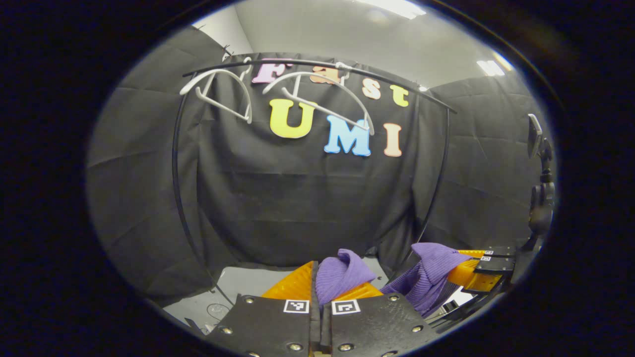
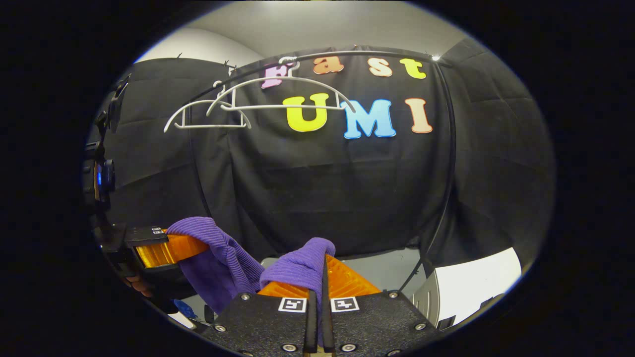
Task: Grasp the clothes on the hanger with both hands and then place them into the laundry hamper below.
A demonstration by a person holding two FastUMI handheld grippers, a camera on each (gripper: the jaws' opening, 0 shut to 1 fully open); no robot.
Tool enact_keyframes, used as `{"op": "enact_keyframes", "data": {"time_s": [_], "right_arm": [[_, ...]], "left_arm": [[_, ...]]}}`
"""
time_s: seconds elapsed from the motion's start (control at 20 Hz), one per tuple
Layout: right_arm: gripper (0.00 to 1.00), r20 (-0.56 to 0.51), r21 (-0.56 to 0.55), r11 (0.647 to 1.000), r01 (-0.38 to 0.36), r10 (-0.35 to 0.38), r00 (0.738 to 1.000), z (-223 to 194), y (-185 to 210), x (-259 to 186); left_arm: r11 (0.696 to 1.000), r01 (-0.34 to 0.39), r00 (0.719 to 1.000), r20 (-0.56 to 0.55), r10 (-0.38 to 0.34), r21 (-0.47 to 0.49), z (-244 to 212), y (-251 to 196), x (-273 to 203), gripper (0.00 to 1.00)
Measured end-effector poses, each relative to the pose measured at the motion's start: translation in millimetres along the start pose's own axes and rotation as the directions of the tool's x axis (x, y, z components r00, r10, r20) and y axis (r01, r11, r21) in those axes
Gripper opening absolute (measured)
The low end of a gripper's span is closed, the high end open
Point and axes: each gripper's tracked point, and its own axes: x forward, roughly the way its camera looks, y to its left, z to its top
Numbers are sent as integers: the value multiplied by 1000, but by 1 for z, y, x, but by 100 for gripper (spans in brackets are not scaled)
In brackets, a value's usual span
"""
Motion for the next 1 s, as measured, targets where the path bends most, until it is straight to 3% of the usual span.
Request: {"op": "enact_keyframes", "data": {"time_s": [0.3,0.6,0.65,0.7,0.85,0.95,1.0], "right_arm": [[5,-153,-31,999,35,-40,987,-59,-9,17],[8,-292,-24,999,47,-52,955,-106,-17,29],[8,-313,-35,998,56,-64,948,-115,-20,31],[8,-328,-39,997,59,-69,942,-120,-22,32],[10,-366,-35,998,48,-58,929,-133,-19,27],[13,-374,-46,998,45,-59,926,-139,-19,27],[17,-381,-51,998,44,-60,923,-143,-18,27]], "left_arm": [[997,-10,988,-152,22,81,-67,3,22,2],[993,-7,957,-289,40,114,-126,6,31,2],[992,-18,950,-308,55,122,-133,9,33,6],[991,-25,943,-326,66,128,-141,11,33,2],[991,-40,927,-365,85,129,-155,15,34,3],[994,-48,919,-385,84,103,-165,14,33,4],[993,-59,918,-386,93,100,-166,18,28,19]]}}
